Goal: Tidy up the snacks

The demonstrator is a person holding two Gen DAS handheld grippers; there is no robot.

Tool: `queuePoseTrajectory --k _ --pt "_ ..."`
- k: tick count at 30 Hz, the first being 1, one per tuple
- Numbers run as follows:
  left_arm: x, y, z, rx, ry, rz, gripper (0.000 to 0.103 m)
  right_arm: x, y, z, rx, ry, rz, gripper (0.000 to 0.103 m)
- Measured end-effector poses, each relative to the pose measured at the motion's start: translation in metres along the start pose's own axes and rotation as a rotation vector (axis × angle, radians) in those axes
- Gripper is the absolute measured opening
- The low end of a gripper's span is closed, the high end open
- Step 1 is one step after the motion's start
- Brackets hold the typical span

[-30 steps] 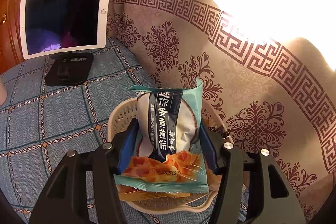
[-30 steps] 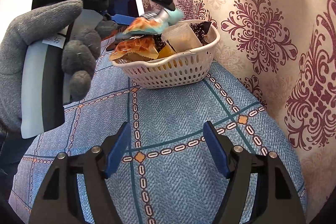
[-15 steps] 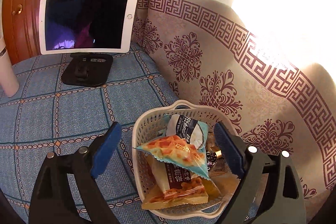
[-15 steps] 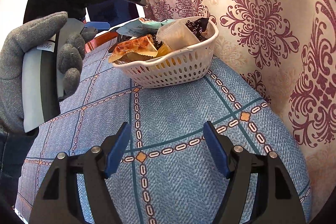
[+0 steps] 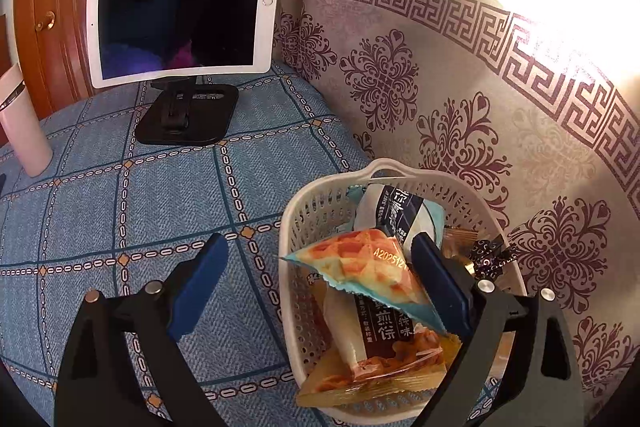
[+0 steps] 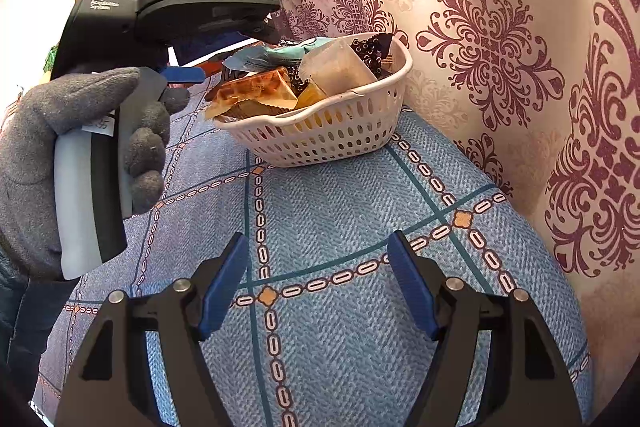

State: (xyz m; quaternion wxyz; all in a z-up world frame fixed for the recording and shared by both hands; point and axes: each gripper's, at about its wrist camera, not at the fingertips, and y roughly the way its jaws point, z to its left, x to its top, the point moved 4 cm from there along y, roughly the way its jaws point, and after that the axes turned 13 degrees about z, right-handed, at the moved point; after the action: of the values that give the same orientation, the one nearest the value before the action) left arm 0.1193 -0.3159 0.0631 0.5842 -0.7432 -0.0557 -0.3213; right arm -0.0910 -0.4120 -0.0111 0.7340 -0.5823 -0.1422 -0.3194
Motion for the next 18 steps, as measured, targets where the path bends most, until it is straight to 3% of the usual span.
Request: queuePoseTrajectory --k 6,14,18 --pt "-0.009 -0.036 0.001 0.072 0.033 -0.097 0.100 0.002 -0.008 0.001 -0.029 -0.016 -0.015 0.080" --pt "-0.034 -0.071 -0.005 0.315 0.134 -0.179 0.100 0.015 -0.029 -0.004 -0.109 -0.029 -0.076 0.093" --pt "-0.047 -0.086 -0.010 0.343 0.180 -0.204 0.100 0.022 -0.037 -0.008 -0.138 -0.034 -0.096 0.093"
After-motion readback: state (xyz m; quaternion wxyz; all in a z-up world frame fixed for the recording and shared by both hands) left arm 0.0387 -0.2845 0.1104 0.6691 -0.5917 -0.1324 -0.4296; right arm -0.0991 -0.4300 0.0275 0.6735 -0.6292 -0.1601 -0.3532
